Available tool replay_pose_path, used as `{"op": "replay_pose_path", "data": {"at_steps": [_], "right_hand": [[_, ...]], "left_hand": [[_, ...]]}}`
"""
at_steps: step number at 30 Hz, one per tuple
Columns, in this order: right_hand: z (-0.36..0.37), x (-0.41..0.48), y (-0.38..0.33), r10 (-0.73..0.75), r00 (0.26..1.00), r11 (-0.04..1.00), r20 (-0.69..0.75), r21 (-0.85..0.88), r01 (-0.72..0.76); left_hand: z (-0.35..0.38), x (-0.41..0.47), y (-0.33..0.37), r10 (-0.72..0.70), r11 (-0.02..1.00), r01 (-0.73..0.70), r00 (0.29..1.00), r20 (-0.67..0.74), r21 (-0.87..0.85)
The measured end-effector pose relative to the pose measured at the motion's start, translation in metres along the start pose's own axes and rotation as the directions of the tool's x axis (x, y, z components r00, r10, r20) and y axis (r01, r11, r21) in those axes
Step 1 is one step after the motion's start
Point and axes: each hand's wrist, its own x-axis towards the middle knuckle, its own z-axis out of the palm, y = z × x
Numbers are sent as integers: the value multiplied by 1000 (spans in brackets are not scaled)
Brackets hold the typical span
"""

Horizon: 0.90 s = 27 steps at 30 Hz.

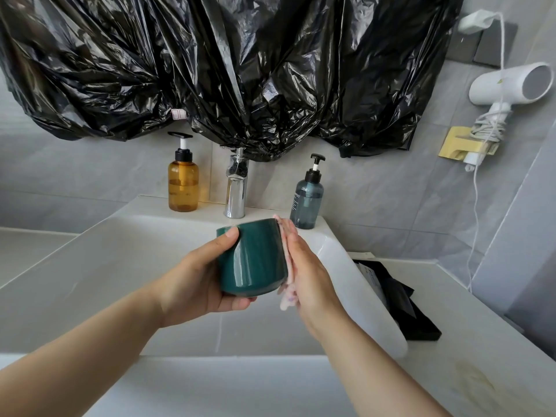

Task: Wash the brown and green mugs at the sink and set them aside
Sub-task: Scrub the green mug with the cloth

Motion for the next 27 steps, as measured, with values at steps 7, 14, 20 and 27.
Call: {"op": "replay_pose_path", "data": {"at_steps": [7,14,20,27], "right_hand": [[1,2,1,26,999,999,-22,23,-25],[5,-2,4,-123,992,992,39,16,123],[15,0,20,-220,974,975,47,-31,221],[2,6,16,-169,986,985,12,-20,169]], "left_hand": [[2,4,-5,1,992,7,998,-63,126],[0,4,-8,5,994,4,997,-82,110],[2,5,-8,27,988,3,980,-195,152],[0,1,-5,25,995,-13,992,-122,98]]}}
